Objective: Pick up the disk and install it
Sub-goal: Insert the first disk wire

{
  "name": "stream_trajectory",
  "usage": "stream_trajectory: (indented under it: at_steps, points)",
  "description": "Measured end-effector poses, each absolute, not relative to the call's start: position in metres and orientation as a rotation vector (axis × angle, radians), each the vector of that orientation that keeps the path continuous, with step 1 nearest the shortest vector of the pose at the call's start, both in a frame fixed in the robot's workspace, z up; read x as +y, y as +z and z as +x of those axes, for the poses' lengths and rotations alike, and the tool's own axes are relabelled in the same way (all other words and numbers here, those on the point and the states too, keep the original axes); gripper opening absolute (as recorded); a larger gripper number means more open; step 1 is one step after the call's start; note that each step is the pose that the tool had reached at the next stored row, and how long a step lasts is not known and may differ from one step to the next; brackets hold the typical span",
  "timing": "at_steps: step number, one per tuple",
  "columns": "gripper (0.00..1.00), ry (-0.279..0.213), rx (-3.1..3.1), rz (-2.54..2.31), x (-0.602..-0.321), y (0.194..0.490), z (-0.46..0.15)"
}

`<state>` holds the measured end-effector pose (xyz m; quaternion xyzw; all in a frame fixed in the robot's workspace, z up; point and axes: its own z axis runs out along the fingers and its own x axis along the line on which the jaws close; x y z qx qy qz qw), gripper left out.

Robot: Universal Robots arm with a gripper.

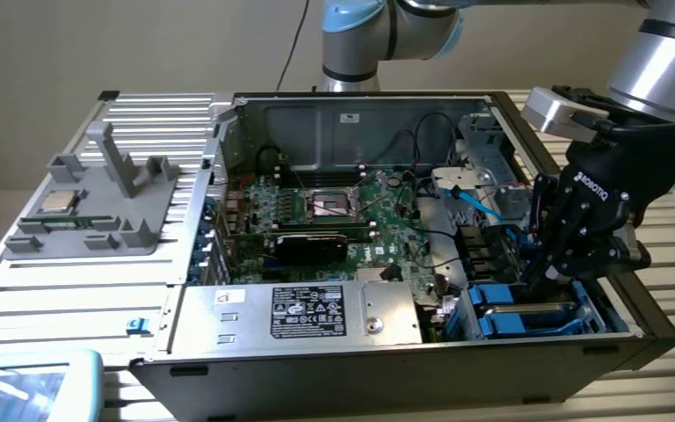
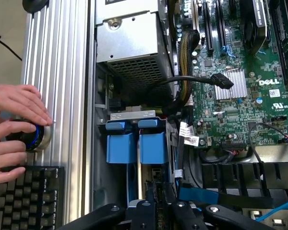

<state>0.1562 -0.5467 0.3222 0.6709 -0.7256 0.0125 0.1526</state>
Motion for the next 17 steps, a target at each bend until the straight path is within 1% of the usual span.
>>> stream_trajectory:
  at_steps: [11, 12, 13, 15, 16, 17]
  points:
    - [0.17, 0.036, -2.082, 1.925, -0.5467, 0.3223, 0.1560]
    - [0.18, 0.036, -2.082, 1.925, -0.5467, 0.3224, 0.1561]
    - [0.25, 0.036, -2.082, 1.925, -0.5467, 0.3233, 0.1560]
    - [0.25, 0.036, -2.082, 1.925, -0.5466, 0.3258, 0.1560]
    - [0.31, 0.036, -2.081, 1.925, -0.5466, 0.3278, 0.1560]
    - [0.31, 0.036, -2.082, 1.925, -0.5466, 0.3301, 0.1560]
